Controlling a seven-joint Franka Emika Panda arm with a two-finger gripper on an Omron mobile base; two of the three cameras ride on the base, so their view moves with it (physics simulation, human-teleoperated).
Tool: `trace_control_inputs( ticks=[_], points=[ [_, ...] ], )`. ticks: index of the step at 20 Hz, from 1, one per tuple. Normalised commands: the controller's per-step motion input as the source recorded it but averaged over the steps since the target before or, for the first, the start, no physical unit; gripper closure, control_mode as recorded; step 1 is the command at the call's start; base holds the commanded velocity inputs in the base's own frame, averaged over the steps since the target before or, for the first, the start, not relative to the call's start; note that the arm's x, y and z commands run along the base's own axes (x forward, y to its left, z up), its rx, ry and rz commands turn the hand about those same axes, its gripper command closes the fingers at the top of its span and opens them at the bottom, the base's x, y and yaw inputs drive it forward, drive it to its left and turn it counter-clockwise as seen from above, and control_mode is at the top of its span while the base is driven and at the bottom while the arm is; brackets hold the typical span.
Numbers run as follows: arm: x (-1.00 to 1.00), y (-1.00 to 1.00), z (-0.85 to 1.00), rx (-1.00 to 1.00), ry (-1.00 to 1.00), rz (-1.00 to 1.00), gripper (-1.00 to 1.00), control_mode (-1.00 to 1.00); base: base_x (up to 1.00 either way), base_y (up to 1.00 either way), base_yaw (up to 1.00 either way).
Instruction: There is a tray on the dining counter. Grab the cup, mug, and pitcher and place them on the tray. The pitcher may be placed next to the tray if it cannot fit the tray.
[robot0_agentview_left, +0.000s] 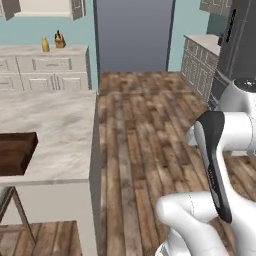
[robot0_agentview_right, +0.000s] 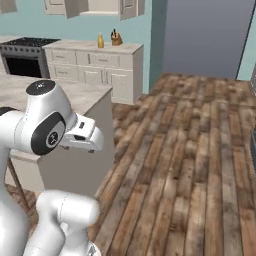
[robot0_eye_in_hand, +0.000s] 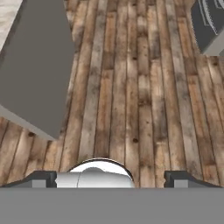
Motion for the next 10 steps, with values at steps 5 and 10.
trace_control_inputs(
  ticks=[5,10],
  points=[
    [0.00,0.00,0.00,0.00,0.00,0.00,-1.00,1.00,0.08,-0.85,-0.46],
    [0.00,0.00,0.00,0.00,0.00,0.00,-1.00,1.00,0.80,-0.29,-0.11]
  ],
)
